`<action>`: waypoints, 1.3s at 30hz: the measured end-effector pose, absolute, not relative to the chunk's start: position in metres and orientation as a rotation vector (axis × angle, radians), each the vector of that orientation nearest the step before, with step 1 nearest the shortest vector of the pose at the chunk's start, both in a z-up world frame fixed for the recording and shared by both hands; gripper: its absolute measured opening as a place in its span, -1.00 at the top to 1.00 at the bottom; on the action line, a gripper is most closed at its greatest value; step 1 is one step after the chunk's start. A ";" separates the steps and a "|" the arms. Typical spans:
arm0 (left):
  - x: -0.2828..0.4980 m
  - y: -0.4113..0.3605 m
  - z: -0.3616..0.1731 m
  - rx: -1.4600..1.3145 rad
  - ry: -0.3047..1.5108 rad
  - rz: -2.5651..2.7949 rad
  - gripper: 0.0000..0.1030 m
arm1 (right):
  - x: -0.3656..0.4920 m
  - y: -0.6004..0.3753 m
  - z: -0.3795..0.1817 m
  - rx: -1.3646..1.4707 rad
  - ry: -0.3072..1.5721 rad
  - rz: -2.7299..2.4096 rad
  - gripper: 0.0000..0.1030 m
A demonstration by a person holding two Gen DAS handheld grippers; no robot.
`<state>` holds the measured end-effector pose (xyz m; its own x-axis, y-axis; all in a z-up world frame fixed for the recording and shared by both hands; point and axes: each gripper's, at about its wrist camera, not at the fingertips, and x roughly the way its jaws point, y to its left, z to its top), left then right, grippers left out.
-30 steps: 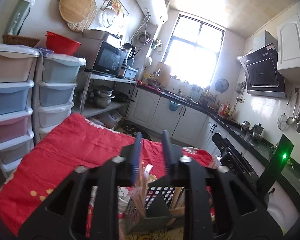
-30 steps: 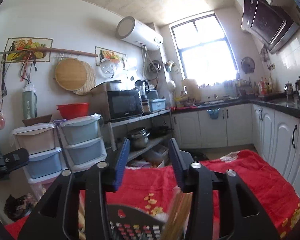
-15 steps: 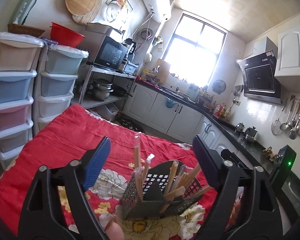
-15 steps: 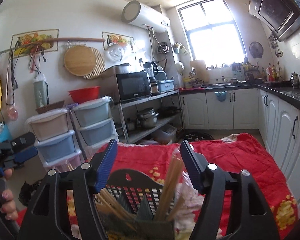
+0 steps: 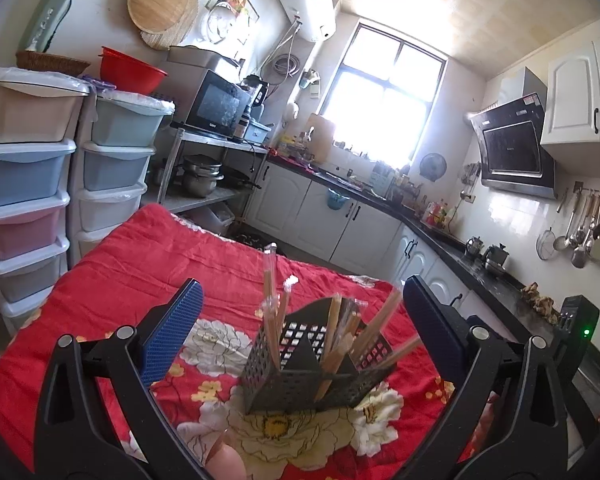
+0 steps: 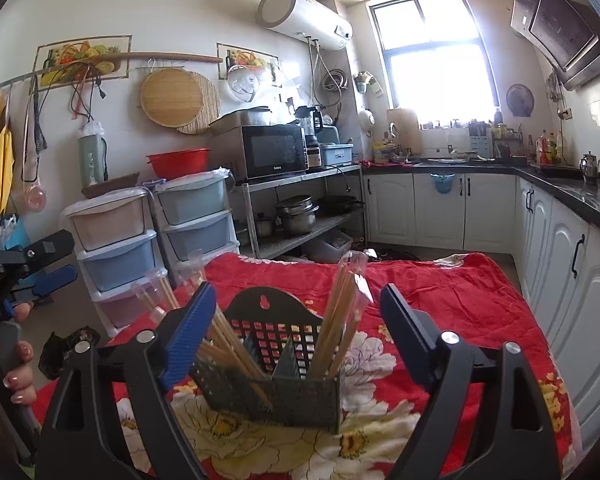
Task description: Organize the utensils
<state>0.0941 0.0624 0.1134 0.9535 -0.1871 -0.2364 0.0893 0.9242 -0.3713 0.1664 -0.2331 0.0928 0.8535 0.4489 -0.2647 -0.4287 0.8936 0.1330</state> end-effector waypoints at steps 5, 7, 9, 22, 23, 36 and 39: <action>0.085 0.061 0.104 -0.364 0.303 -0.147 -0.79 | 0.144 -0.236 0.093 0.048 0.296 0.468 -0.75; 0.080 0.060 0.099 -0.362 0.315 -0.149 -0.79 | 0.136 -0.237 0.092 0.039 0.295 0.463 -0.78; 0.077 0.058 0.094 -0.355 0.331 -0.152 -0.79 | 0.127 -0.239 0.091 0.041 0.302 0.466 -0.83; 0.064 0.046 0.049 -0.301 0.469 -0.127 -0.79 | 0.100 -0.239 0.055 0.021 0.404 0.389 -0.87; 0.063 0.046 0.045 -0.300 0.479 -0.125 -0.79 | 0.098 -0.239 0.050 0.014 0.415 0.384 -0.87; 0.049 0.024 0.010 -0.190 0.485 -0.046 -0.79 | 0.086 -0.230 0.010 -0.029 0.474 0.318 -0.87; 0.044 0.017 0.006 -0.177 0.453 -0.051 -0.79 | 0.082 -0.228 0.004 -0.046 0.475 0.316 -0.87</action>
<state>0.0440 0.0171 0.0058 0.8982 -0.0882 -0.4306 0.0098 0.9834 -0.1809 0.0821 -0.2279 0.0037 0.8414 0.2886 -0.4569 -0.3100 0.9503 0.0294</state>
